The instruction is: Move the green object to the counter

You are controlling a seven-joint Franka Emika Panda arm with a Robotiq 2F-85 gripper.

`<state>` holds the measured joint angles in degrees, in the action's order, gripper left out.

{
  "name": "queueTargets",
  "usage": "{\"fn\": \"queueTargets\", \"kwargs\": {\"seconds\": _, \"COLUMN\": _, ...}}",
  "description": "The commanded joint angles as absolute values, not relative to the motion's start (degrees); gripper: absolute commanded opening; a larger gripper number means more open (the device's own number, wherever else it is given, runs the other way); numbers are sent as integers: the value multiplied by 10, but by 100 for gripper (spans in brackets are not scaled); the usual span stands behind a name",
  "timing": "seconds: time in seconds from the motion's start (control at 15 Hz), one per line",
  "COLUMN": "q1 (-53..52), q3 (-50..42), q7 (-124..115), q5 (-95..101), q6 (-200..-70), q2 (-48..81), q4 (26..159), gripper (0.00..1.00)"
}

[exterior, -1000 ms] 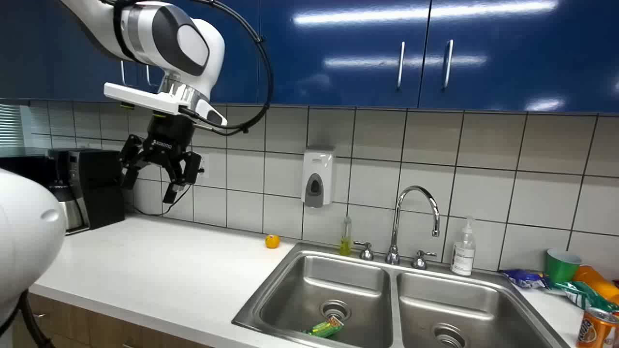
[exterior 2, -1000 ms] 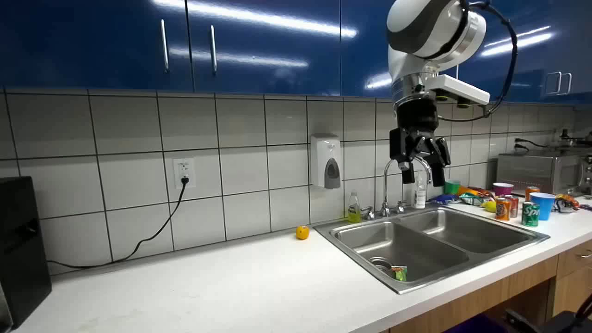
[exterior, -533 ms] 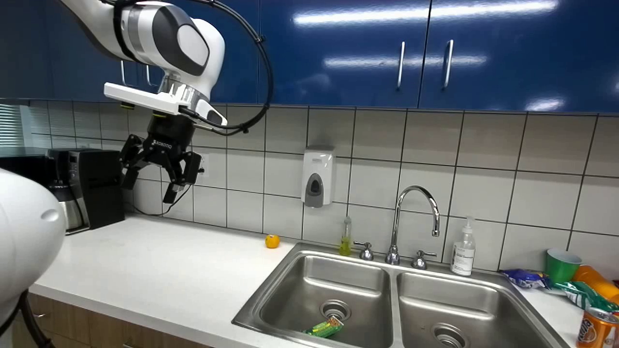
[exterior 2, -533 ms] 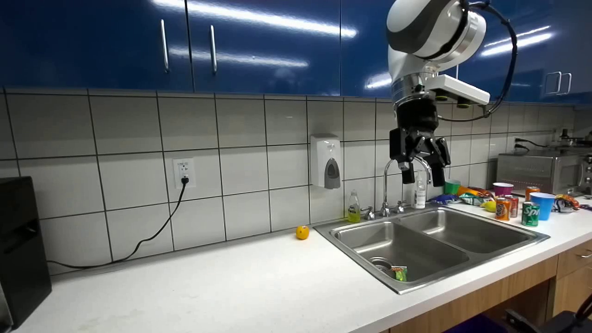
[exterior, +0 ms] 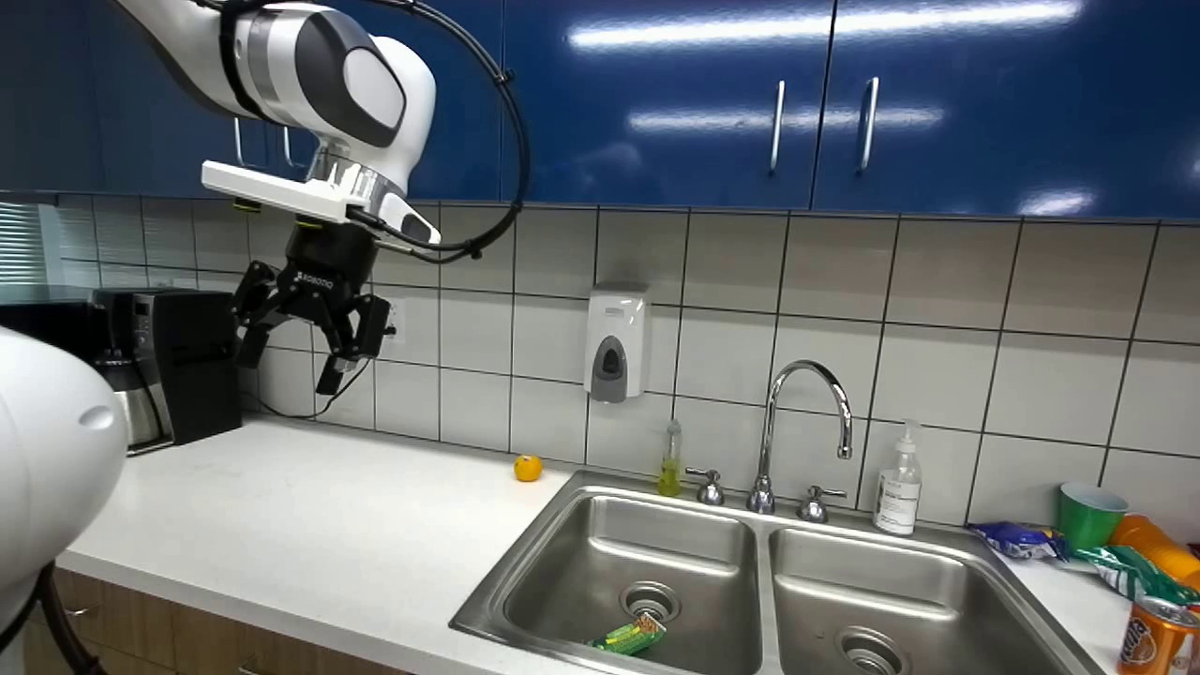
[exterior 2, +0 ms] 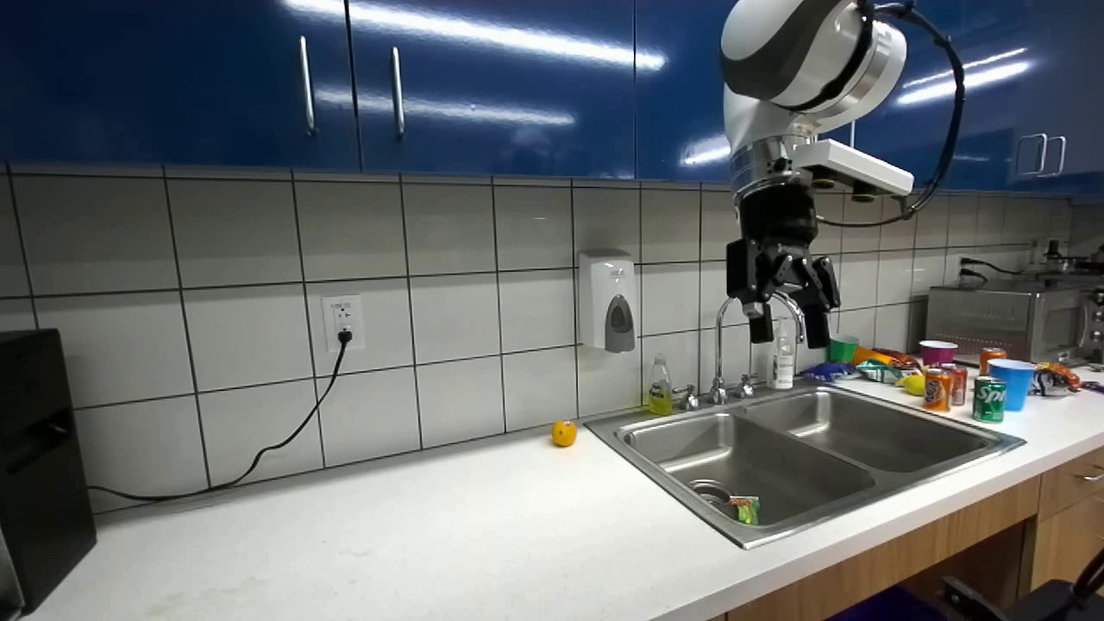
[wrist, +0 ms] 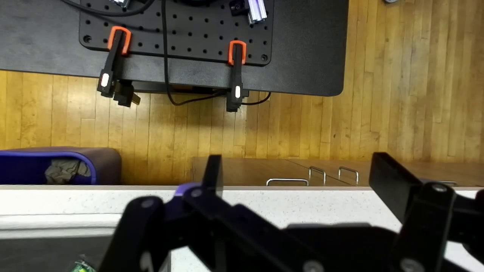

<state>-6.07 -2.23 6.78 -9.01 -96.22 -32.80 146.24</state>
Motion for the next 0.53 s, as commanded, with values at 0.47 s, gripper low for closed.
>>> {"fn": "queueTargets", "kwargs": {"seconds": 0.47, "q1": -45, "q3": -13, "q7": 56, "q5": -100, "q6": -1201, "q2": -233, "q4": 1533, "gripper": 100}}
